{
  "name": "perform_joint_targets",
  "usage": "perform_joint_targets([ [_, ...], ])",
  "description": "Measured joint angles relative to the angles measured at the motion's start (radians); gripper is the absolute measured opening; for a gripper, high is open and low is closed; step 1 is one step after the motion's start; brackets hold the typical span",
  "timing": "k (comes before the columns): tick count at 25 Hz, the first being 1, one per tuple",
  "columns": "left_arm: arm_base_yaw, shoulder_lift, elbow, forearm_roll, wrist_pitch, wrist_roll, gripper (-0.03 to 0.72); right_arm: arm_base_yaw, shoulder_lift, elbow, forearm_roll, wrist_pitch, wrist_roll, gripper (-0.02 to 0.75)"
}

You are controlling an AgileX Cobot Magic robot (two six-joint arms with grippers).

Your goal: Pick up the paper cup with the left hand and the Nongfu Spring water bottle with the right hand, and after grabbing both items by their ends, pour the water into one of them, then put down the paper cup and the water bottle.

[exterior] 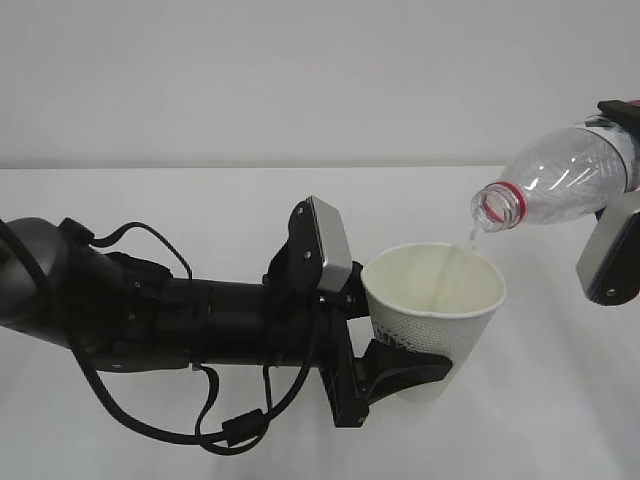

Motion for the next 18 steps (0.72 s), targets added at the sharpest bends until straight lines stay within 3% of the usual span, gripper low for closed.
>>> perform_joint_targets([
  [18, 0.000, 0.000, 0.000, 0.000, 0.000, -0.008, 0.520, 0.000, 0.000, 0.000, 0.000, 0.000, -0.007, 0.483],
])
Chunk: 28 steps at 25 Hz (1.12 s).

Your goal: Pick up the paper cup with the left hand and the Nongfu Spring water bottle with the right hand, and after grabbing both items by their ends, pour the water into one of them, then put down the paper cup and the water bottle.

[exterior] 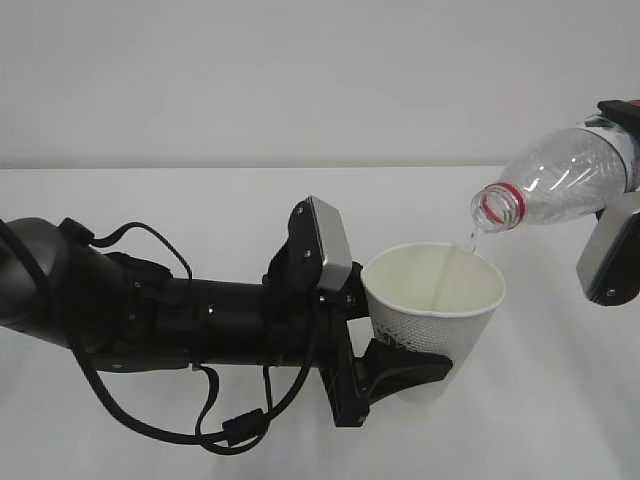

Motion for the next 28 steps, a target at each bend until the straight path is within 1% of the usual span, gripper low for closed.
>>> perform_joint_targets([
  [28, 0.000, 0.000, 0.000, 0.002, 0.015, 0.000, 0.519, 0.000, 0.000, -0.002, 0.000, -0.007, -0.010, 0.483],
])
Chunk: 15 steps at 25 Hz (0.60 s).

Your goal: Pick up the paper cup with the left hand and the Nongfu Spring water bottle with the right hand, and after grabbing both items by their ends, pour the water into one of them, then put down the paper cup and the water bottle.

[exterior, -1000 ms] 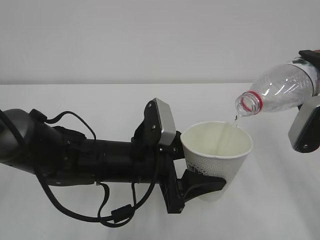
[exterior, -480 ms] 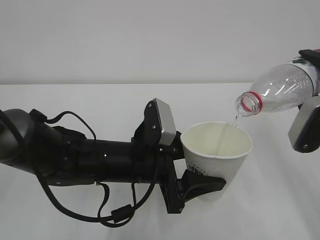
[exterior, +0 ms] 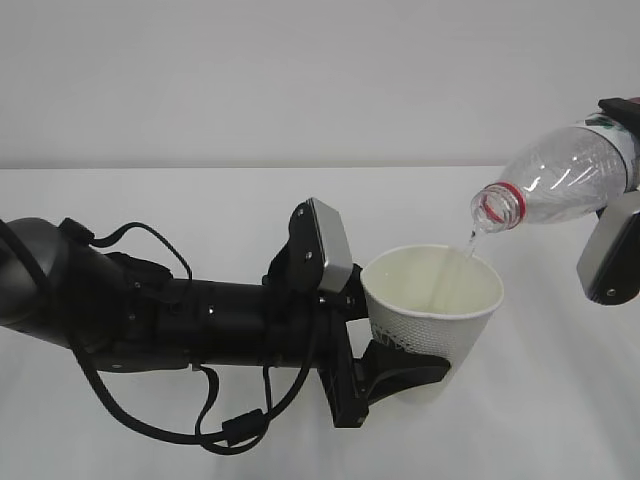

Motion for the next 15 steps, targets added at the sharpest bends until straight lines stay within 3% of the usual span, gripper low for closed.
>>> perform_joint_targets([
  [15, 0.000, 0.000, 0.000, 0.000, 0.002, -0.002, 0.519, 0.000, 0.000, 0.000, 0.002, 0.000, -0.001, 0.483],
])
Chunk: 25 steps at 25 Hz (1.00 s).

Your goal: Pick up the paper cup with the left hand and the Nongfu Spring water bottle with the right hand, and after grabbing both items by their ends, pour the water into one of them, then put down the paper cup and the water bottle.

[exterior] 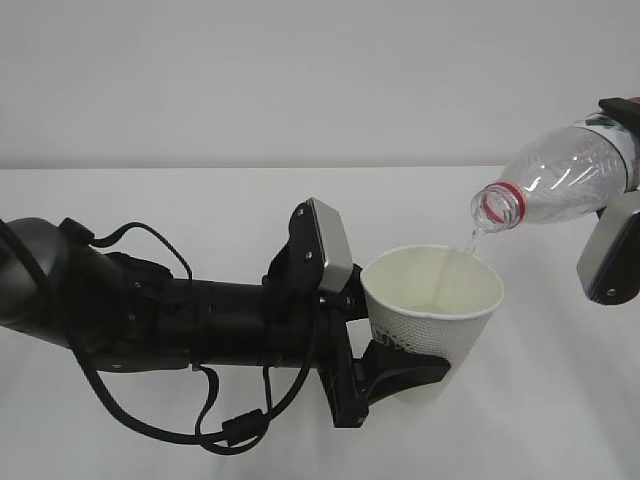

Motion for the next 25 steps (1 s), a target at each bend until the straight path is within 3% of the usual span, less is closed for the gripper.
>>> perform_joint_targets([
  [25, 0.000, 0.000, 0.000, 0.000, 0.003, -0.002, 0.519, 0.000, 0.000, 0.000, 0.000, 0.000, -0.012, 0.483],
])
